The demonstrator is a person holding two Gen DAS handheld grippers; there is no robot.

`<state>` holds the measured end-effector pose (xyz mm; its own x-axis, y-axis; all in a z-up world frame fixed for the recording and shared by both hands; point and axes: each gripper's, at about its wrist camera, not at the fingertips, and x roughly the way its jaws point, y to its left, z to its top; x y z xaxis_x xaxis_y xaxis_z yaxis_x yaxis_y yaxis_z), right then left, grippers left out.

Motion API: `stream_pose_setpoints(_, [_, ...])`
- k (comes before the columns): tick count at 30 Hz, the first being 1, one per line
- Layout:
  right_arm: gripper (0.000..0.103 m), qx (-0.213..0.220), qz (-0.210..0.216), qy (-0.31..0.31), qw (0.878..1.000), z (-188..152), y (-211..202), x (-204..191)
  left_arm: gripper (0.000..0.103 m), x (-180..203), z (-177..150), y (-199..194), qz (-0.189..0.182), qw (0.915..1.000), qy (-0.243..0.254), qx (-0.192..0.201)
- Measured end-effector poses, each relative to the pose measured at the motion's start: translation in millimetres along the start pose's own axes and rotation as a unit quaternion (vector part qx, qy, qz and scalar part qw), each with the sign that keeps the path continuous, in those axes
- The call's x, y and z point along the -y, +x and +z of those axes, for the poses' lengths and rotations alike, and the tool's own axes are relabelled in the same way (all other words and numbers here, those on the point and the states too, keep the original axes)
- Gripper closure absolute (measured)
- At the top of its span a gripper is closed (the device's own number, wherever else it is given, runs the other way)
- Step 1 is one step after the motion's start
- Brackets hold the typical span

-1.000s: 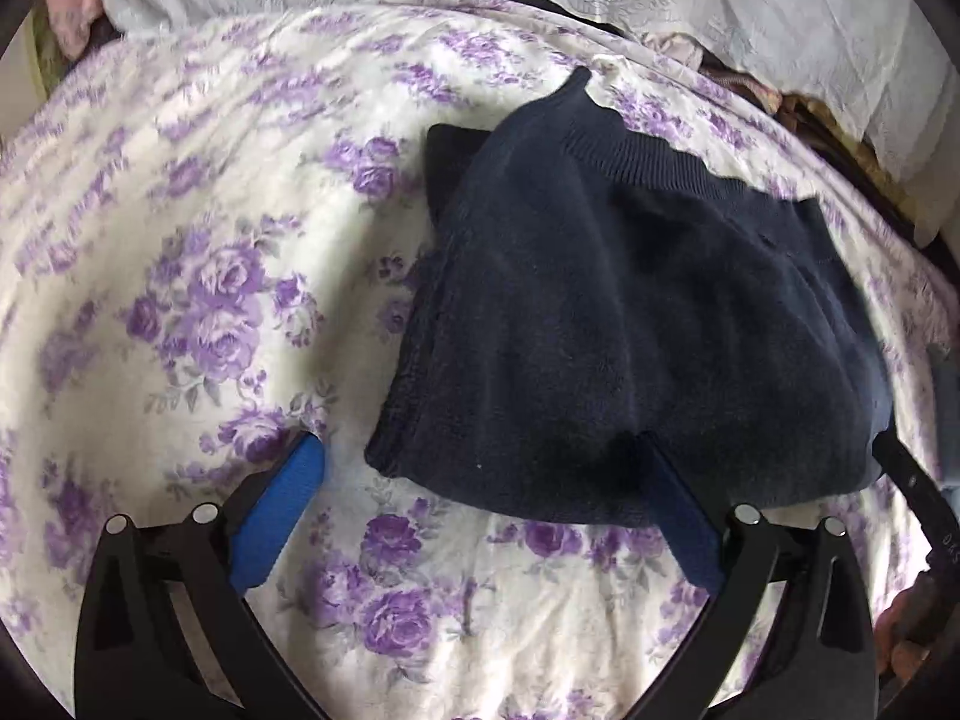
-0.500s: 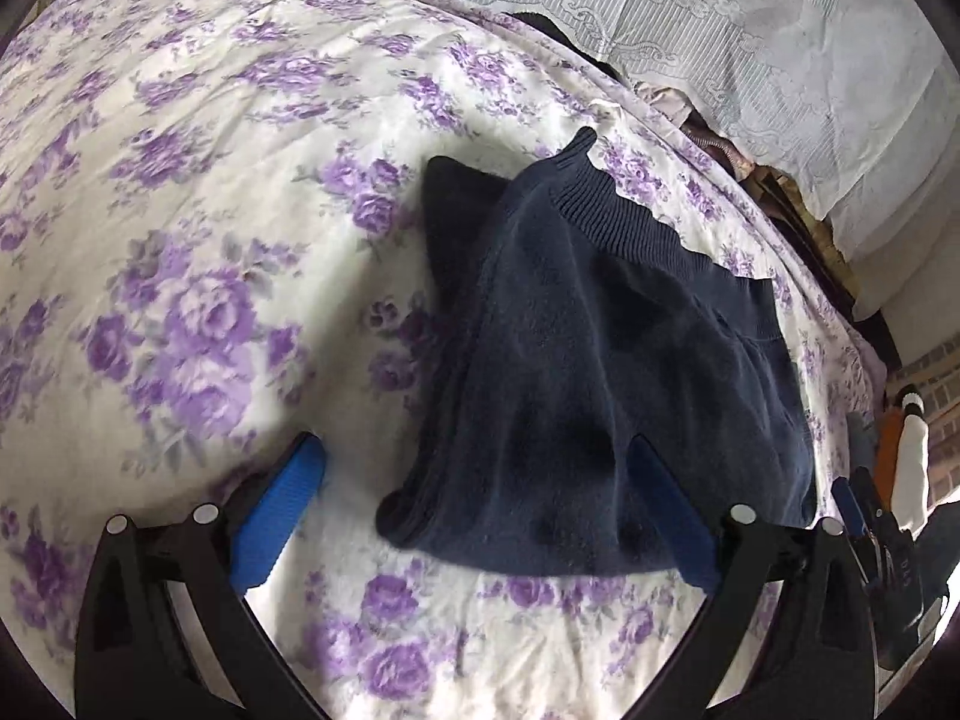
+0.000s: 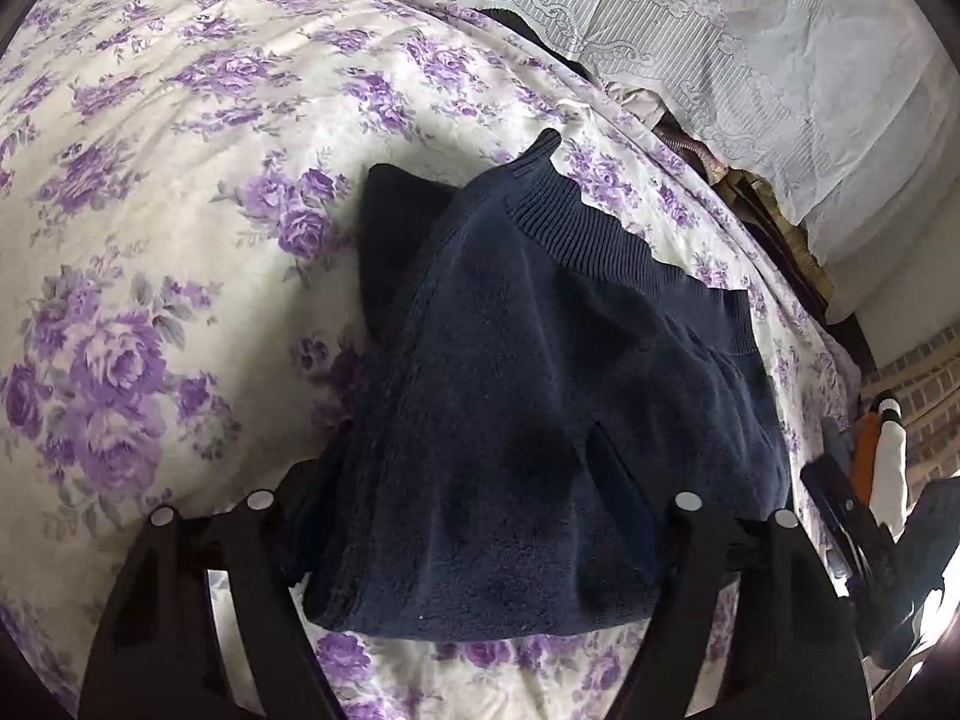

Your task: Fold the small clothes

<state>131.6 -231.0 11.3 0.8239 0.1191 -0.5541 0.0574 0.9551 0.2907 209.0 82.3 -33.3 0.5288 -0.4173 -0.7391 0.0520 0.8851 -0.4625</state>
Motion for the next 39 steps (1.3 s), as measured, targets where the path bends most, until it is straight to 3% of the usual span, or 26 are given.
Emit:
stream_pose_setpoints(6, [0.043,-0.019,-0.024,-0.036,0.999,7.2,31.8,-15.9,0.030,8.6,2.1,4.2,0.018,0.9995,0.024,0.005])
stream_pose_setpoints(9, [0.043,-0.065,-0.030,-0.030,0.997,4.9,60.5,-6.5,0.030,10.2,4.2,5.2,0.017,0.9994,0.028,0.008])
stream_pose_setpoints(13, [0.043,-0.055,-0.020,-0.024,0.998,3.6,56.4,-5.2,0.027,7.8,6.5,8.7,0.019,0.9996,0.021,0.006])
stream_pose_setpoints(16, [0.044,-0.006,-0.013,-0.019,1.000,5.6,35.3,-6.2,0.026,7.5,6.5,7.5,0.016,0.9997,0.018,0.008])
stream_pose_setpoints(19, [0.043,0.031,-0.032,-0.042,0.998,10.5,23.3,-11.5,0.032,8.5,6.4,6.1,0.019,0.9996,0.019,0.012])
stream_pose_setpoints(21, [0.039,-0.008,-0.051,-0.051,0.997,9.2,40.9,-11.7,0.038,8.5,6.5,5.1,0.027,0.9993,0.022,0.017])
stream_pose_setpoints(23, [0.039,-0.060,-0.042,-0.035,0.997,8.5,62.1,-4.3,0.042,5.4,7.8,4.9,0.025,0.9994,0.016,0.018])
stream_pose_setpoints(27, [0.040,-0.006,-0.029,-0.010,1.000,13.9,38.9,-5.2,0.042,-1.2,11.7,7.2,0.013,0.9998,-0.001,0.014])
stream_pose_setpoints(32, [0.043,-0.020,-0.021,-0.066,0.997,16.8,55.7,-44.3,0.040,2.7,10.8,7.2,0.012,0.9999,0.000,0.013])
stream_pose_setpoints(35, [0.042,-0.088,-0.035,-0.105,0.990,5.3,86.6,-54.2,0.051,3.2,10.4,4.9,0.015,0.9997,0.001,0.018])
stream_pose_setpoints(39, [0.045,-0.073,-0.016,-0.088,0.993,6.6,78.9,-46.5,0.069,4.5,10.0,1.8,0.001,0.9998,0.003,0.021])
